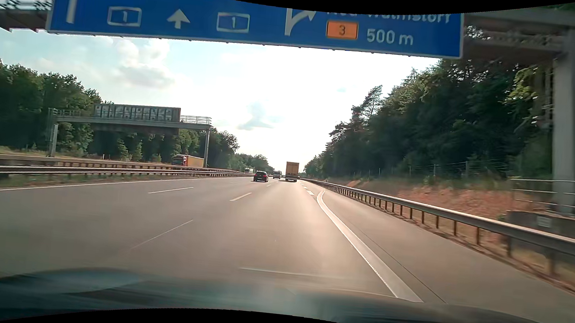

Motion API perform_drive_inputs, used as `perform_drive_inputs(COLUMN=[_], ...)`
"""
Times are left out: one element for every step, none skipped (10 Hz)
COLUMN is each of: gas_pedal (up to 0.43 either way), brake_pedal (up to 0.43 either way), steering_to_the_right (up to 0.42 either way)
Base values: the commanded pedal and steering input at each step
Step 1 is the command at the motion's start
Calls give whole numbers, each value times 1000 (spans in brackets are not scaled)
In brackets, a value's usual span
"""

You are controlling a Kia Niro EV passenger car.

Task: Follow the waypoints while adhering to traffic rules and regulations

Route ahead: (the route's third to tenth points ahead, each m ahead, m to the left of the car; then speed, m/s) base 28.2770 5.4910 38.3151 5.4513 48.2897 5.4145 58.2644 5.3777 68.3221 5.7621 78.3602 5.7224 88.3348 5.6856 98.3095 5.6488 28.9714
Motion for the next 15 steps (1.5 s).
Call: perform_drive_inputs(gas_pedal=[280, 280, 280, 287, 287, 287, 287, 299, 299, 299, 299, 299, 299, 299, 299], brake_pedal=[0, 0, 0, 0, 0, 0, 0, 0, 0, 0, 0, 0, 0, 0, 0], steering_to_the_right=[2, 2, 2, 2, 2, 2, 2, 2, 2, 2, 2, 2, 2, 1, 0])
